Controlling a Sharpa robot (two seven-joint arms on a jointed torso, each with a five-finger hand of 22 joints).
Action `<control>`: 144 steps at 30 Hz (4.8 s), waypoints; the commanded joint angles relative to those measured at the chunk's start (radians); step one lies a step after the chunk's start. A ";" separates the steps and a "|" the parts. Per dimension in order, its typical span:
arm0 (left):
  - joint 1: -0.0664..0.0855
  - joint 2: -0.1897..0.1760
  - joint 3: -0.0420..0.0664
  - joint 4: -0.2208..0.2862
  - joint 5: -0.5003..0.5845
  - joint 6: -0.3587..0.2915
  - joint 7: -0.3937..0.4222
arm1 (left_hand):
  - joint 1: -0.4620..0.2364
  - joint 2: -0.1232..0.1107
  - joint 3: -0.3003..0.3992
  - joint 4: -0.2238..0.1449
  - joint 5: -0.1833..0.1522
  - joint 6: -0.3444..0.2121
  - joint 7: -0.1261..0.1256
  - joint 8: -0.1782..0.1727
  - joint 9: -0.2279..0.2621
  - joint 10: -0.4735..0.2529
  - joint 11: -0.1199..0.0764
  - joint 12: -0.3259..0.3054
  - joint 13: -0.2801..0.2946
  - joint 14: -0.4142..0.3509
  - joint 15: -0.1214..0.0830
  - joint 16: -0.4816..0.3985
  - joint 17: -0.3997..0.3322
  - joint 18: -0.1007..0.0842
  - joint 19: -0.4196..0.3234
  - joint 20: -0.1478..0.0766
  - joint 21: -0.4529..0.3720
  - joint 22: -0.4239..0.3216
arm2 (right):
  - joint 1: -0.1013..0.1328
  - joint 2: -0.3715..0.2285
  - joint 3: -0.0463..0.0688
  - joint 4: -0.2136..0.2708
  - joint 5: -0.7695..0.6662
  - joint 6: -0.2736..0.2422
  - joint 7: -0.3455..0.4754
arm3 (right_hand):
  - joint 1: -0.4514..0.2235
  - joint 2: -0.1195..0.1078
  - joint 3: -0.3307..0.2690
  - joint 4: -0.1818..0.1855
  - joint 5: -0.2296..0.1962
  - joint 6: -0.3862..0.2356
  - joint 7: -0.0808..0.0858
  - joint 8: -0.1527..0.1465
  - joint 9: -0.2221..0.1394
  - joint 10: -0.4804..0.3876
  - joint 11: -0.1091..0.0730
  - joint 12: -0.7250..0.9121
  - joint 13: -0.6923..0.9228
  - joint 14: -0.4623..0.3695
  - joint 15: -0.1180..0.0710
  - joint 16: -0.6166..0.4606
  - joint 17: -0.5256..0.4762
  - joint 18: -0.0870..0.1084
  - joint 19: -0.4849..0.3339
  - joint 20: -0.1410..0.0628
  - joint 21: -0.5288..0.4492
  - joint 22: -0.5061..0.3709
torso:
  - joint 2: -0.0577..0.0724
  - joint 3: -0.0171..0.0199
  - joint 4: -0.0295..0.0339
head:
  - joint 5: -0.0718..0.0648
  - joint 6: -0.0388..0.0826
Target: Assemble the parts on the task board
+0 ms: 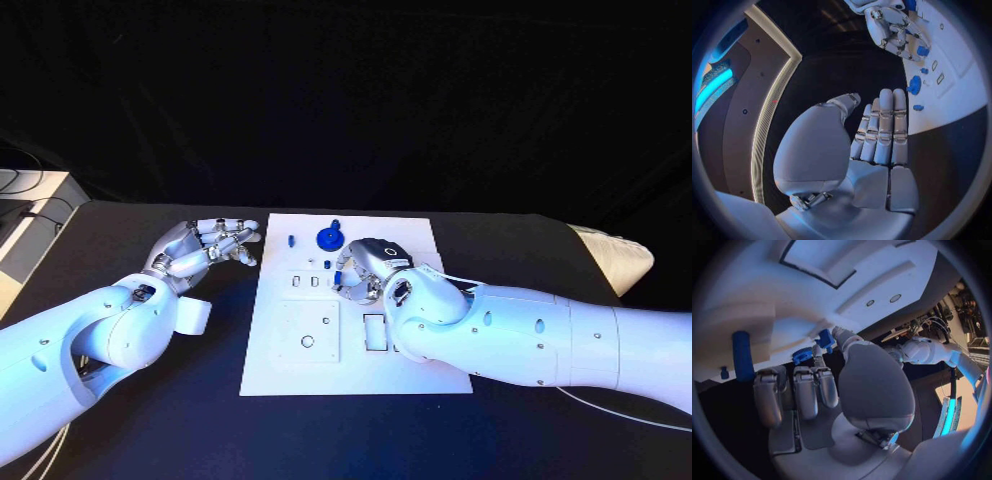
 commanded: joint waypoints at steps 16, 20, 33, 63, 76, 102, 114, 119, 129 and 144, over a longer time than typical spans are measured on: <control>0.008 0.037 0.001 -0.021 -0.236 0.044 -0.237 | -0.173 0.021 -0.116 0.089 0.007 -0.048 -0.034 0.096 0.060 0.029 -0.042 0.314 0.218 0.088 -0.038 0.276 0.161 0.009 0.076 -0.029 0.080 0.031 | 0.065 -0.136 0.032 0.037 0.417 -0.070 0.378 | 0.050 0.052 -0.196 0.082 0.006 -0.003 0.008 -0.020 -0.006 0.082 0.015 0.013 0.242 0.095 0.018 0.002 0.224 -0.001 0.094 0.019 -0.008 0.246 | -0.020 0.0156 -0.0140 | 0.028 0.006; 0.031 0.064 0.001 -0.041 -0.326 0.070 -0.332 | -0.209 0.039 -0.150 0.102 0.005 -0.121 -0.044 0.250 0.133 -0.091 -0.053 0.660 0.466 0.204 -0.043 0.591 0.456 0.013 0.071 -0.040 0.208 0.113 | 0.098 -0.173 0.033 0.018 0.604 -0.051 0.473 | 0.068 0.063 -0.176 0.080 0.021 0.005 0.003 -0.006 -0.001 0.085 0.010 0.016 0.244 0.095 0.014 0.002 0.225 0.001 0.092 0.015 -0.014 0.242 | -0.030 0.0237 -0.0196 | 0.038 0.004; 0.179 0.238 -0.044 -0.198 -0.622 0.295 -0.638 | -0.207 -0.025 0.061 0.101 0.012 -0.146 -0.072 0.456 0.216 -0.030 -0.078 0.961 0.693 0.357 -0.067 0.838 0.771 -0.067 0.325 -0.061 0.578 0.640 | 0.155 -0.264 0.032 -0.050 0.788 0.010 0.543 | 0.073 0.064 -0.150 0.082 0.071 -0.002 0.002 0.008 0.004 0.088 0.008 0.019 0.247 0.094 0.010 0.000 0.220 0.003 0.087 0.010 -0.024 0.235 | -0.055 0.0469 -0.0417 | 0.072 0.005; 0.295 0.500 -0.139 -0.424 -0.827 0.476 -0.846 | -0.339 -0.013 -0.075 0.103 0.009 -0.139 -0.099 0.525 0.291 0.116 -0.100 1.162 0.968 0.416 -0.087 0.913 0.918 -0.111 0.464 -0.081 0.699 0.877 | 0.160 -0.254 0.031 -0.078 0.760 0.052 0.487 | 0.052 0.058 -0.153 0.083 0.057 -0.018 0.005 0.008 0.004 0.080 0.011 0.012 0.240 0.092 0.012 -0.003 0.210 0.007 0.081 0.012 -0.039 0.225 | -0.052 0.0531 -0.0510 | 0.073 -0.007; 0.296 0.512 -0.140 -0.437 -0.862 0.517 -0.858 | -0.328 0.005 -0.078 0.103 0.015 -0.138 -0.099 0.526 0.296 0.116 -0.101 1.165 0.972 0.417 -0.087 0.914 0.920 -0.112 0.465 -0.081 0.701 0.881 | 0.160 -0.251 0.031 -0.083 0.754 0.055 0.480 | 0.048 0.058 -0.154 0.084 0.055 -0.018 0.005 0.009 0.004 0.082 0.011 0.013 0.242 0.091 0.013 -0.003 0.209 0.007 0.080 0.012 -0.040 0.224 | -0.052 0.0494 -0.0488 | 0.069 -0.013; 0.293 0.537 -0.144 -0.459 -0.844 0.534 -0.856 | -0.315 0.024 -0.073 0.102 0.019 -0.138 -0.100 0.529 0.303 0.110 -0.102 1.161 0.966 0.417 -0.087 0.915 0.921 -0.112 0.464 -0.081 0.701 0.881 | 0.159 -0.241 0.031 -0.094 0.750 0.059 0.478 | 0.043 0.058 -0.155 0.084 0.055 -0.017 0.005 0.011 0.005 0.081 0.011 0.013 0.241 0.092 0.013 -0.003 0.210 0.007 0.081 0.012 -0.039 0.224 | -0.049 0.0462 -0.0466 | 0.054 -0.013; 0.291 0.547 -0.153 -0.475 -0.839 0.524 -0.853 | -0.313 0.023 -0.074 0.102 0.016 -0.139 -0.100 0.528 0.304 0.109 -0.102 1.160 0.965 0.417 -0.087 0.914 0.920 -0.111 0.462 -0.080 0.701 0.880 | 0.159 -0.235 0.031 -0.097 0.750 0.059 0.479 | 0.043 0.058 -0.155 0.084 0.055 -0.017 0.005 0.011 0.005 0.081 0.011 0.013 0.241 0.092 0.013 -0.003 0.210 0.007 0.081 0.012 -0.039 0.224 | -0.048 0.0458 -0.0470 | 0.053 -0.015; 0.291 0.547 -0.155 -0.479 -0.843 0.519 -0.852 | -0.313 0.023 -0.074 0.102 0.016 -0.139 -0.100 0.528 0.304 0.107 -0.102 1.158 0.961 0.416 -0.087 0.914 0.919 -0.111 0.462 -0.080 0.701 0.880 | 0.159 -0.233 0.031 -0.099 0.750 0.059 0.479 | 0.043 0.058 -0.155 0.084 0.055 -0.017 0.005 0.011 0.005 0.081 0.011 0.013 0.241 0.092 0.013 -0.003 0.210 0.007 0.081 0.012 -0.039 0.224 | -0.049 0.0462 -0.0468 | 0.052 -0.015; 0.289 0.551 -0.157 -0.486 -0.834 0.527 -0.850 | -0.307 0.026 -0.072 0.102 0.014 -0.140 -0.100 0.529 0.306 0.106 -0.102 1.158 0.963 0.416 -0.087 0.914 0.920 -0.111 0.461 -0.080 0.701 0.879 | 0.157 -0.228 0.031 -0.104 0.750 0.061 0.479 | 0.043 0.058 -0.155 0.084 0.055 -0.017 0.005 0.011 0.005 0.081 0.011 0.013 0.241 0.092 0.013 -0.003 0.210 0.007 0.081 0.012 -0.039 0.224 | -0.048 0.0470 -0.0459 | 0.054 -0.018; 0.288 0.560 -0.162 -0.502 -0.808 0.523 -0.846 | -0.269 0.038 -0.052 0.098 0.015 -0.143 -0.100 0.528 0.314 0.101 -0.102 1.155 0.960 0.416 -0.087 0.913 0.918 -0.111 0.458 -0.080 0.701 0.878 | 0.156 -0.225 0.031 -0.106 0.750 0.063 0.478 | 0.040 0.059 -0.156 0.083 0.055 -0.017 0.004 0.013 0.005 0.082 0.010 0.013 0.242 0.091 0.012 -0.004 0.209 0.007 0.080 0.012 -0.041 0.224 | -0.047 0.0472 -0.0453 | 0.052 -0.022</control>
